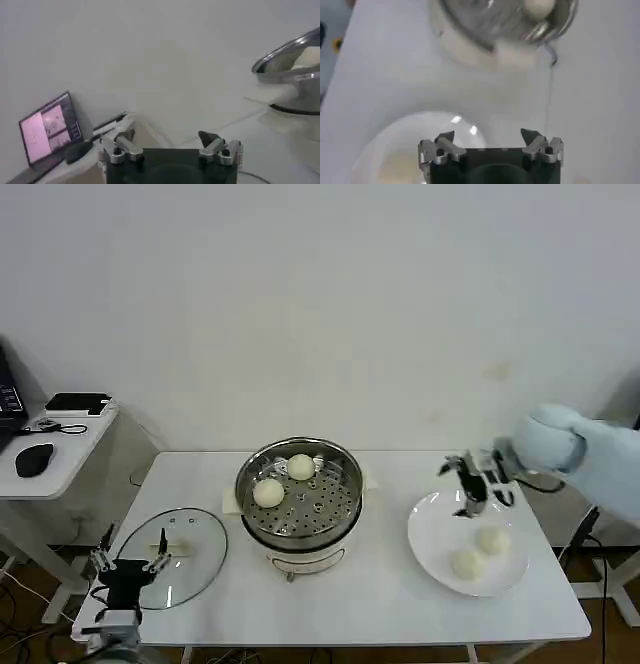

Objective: Take steamed baozi put them in steamer then cover it.

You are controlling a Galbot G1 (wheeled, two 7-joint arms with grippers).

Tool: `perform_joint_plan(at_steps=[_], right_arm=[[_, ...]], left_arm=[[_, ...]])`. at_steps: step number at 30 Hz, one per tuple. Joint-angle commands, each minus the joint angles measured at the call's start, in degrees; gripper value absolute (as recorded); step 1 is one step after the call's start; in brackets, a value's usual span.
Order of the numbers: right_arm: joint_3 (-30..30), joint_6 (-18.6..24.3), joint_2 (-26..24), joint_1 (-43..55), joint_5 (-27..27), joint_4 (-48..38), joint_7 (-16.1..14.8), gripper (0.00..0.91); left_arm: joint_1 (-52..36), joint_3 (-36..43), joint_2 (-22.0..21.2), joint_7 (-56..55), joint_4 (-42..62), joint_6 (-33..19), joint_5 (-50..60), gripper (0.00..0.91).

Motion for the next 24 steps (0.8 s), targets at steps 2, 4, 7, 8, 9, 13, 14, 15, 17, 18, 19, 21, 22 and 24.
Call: perform_joint_plan(at_steps=[2, 4, 7, 8, 9, 13, 14, 15, 17, 18, 19, 21, 22, 24], right_arm=[[17.3, 6.0, -11.2, -23.7, -10.2, 2.8, -3.8, 0.907], [17.7, 6.2, -11.1, -25.1, -11.2, 2.7, -4.2, 0.907], [18.2, 6.3, -10.4, -26.6, -11.8, 2.2, -4.5, 0.907], [19.1, 6.1, -10.1, -28.0, -12.0, 2.1, -4.5, 0.907], [20.7, 5.9, -9.9, -29.4, -12.1, 2.0, -4.4, 0.907], [23.3, 3.6, -8.0, -33.2, -12.1, 1.1, -1.9, 0.907], [24.3, 3.4, -7.2, -34.3, -12.5, 0.5, -1.5, 0.907], [24.4, 3.7, -6.4, -34.7, -13.2, -0.3, -1.2, 0.907], [25.6, 3.4, -4.7, -35.9, -13.7, -1.9, -0.5, 0.907], [26.0, 3.2, -3.5, -36.4, -13.7, -2.9, -0.4, 0.907], [26.5, 3.1, -3.1, -36.7, -13.7, -3.3, -0.4, 0.907], [26.9, 2.7, -1.6, -37.2, -13.9, -4.3, -0.3, 0.907], [26.9, 2.4, -1.1, -37.3, -13.9, -4.8, -0.3, 0.907], [27.0, 1.6, -0.1, -37.5, -14.1, -5.9, 0.1, 0.907]], left_arm=[[-2.5, -5.6, 3.8, 3.0, -0.1, 6.3, -32.5, 0.907], [-2.8, -5.7, 4.1, 3.4, -0.1, 6.3, -32.6, 0.907], [-3.3, -5.5, 4.5, 3.8, 0.0, 6.3, -31.9, 0.907], [-3.5, -5.5, 4.5, 3.9, 0.0, 6.3, -31.5, 0.907], [-3.6, -5.5, 4.6, 4.0, 0.1, 6.3, -31.1, 0.907], [-3.7, -5.4, 4.9, 4.1, 0.0, 6.4, -30.3, 0.907], [-3.7, -5.4, 4.9, 4.1, -0.1, 6.4, -29.9, 0.907], [-3.5, -5.4, 4.9, 4.1, -0.3, 6.4, -29.7, 0.907], [-3.1, -5.4, 4.9, 4.3, -0.9, 6.4, -29.4, 0.907], [-3.0, -5.4, 4.9, 4.4, -1.1, 6.4, -29.1, 0.907], [-3.0, -5.4, 4.9, 4.4, -1.3, 6.4, -28.9, 0.907], [-2.9, -5.4, 4.9, 4.3, -1.6, 6.5, -27.7, 0.907], [-2.9, -5.5, 4.9, 4.3, -1.6, 6.7, -27.6, 0.907], [-2.9, -5.7, 5.0, 4.2, -1.6, 6.8, -27.6, 0.907]])
